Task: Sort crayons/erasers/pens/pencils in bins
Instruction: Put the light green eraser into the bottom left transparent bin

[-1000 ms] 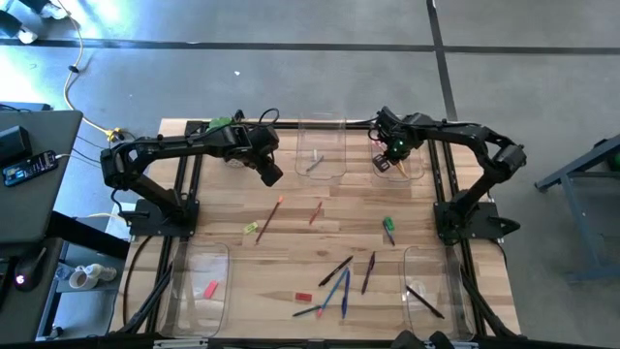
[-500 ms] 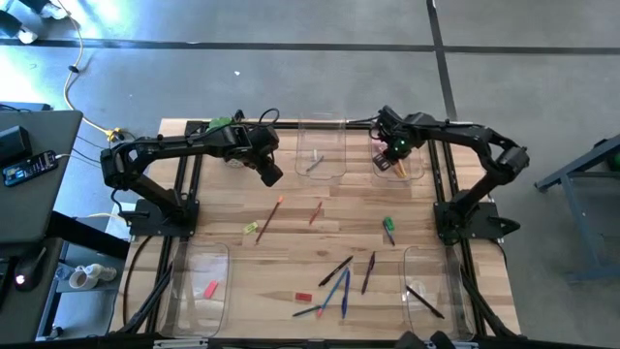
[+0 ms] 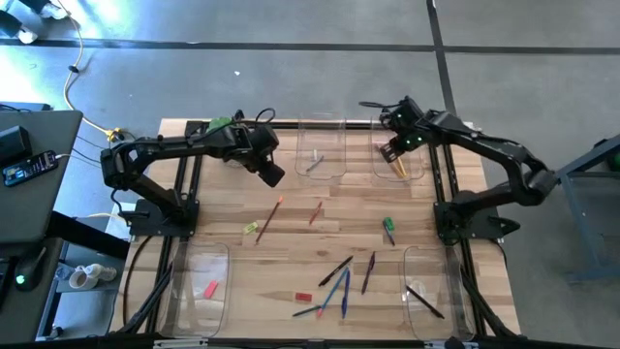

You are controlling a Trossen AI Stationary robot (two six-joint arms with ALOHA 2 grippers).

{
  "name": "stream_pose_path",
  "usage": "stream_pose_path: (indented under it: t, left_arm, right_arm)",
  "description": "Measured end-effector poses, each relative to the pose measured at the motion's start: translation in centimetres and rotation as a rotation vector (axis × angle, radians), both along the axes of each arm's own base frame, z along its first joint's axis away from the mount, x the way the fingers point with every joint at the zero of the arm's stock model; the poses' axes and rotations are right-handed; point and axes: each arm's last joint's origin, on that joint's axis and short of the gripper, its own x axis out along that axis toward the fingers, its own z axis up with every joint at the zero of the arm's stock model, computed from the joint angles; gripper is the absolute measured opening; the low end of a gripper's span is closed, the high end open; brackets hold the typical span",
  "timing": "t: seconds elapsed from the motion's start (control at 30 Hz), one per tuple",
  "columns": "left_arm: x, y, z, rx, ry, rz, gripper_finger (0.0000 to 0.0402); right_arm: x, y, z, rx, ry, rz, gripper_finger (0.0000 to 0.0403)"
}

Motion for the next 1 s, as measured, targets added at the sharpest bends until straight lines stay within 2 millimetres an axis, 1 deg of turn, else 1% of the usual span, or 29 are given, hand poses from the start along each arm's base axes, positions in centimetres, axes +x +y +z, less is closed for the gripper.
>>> stream_pose_path:
  t: [0.17, 0.37, 0.57, 0.8, 1.0]
  left_arm:
    - [-0.1, -1.1, -0.2, -0.039, 0.057, -0.02, 0.0141]
    - [0.6, -3.1, -0.3, -0.074, 0.079, -0.072, 0.0139]
    - [1.4, -5.9, -0.4, -0.086, 0.103, -0.156, 0.0138]
    - [2.1, -9.7, -0.4, -0.118, 0.129, -0.187, 0.0139]
    - [2.3, -12.7, -0.4, -0.134, 0.141, -0.23, 0.0157]
  right_arm:
    - [-0.5, 1.3, 1.8, -0.059, -0.059, 0.028, 0.0073]
    - [-0.2, 3.0, 2.9, -0.093, -0.102, 0.089, 0.0073]
    - [0.4, 4.6, 3.1, -0.066, -0.114, 0.122, 0.0073]
    - [1.5, 6.2, 3.1, -0.04, -0.133, 0.164, 0.0073]
    - [2.3, 7.8, 3.1, -0.02, -0.143, 0.214, 0.0073]
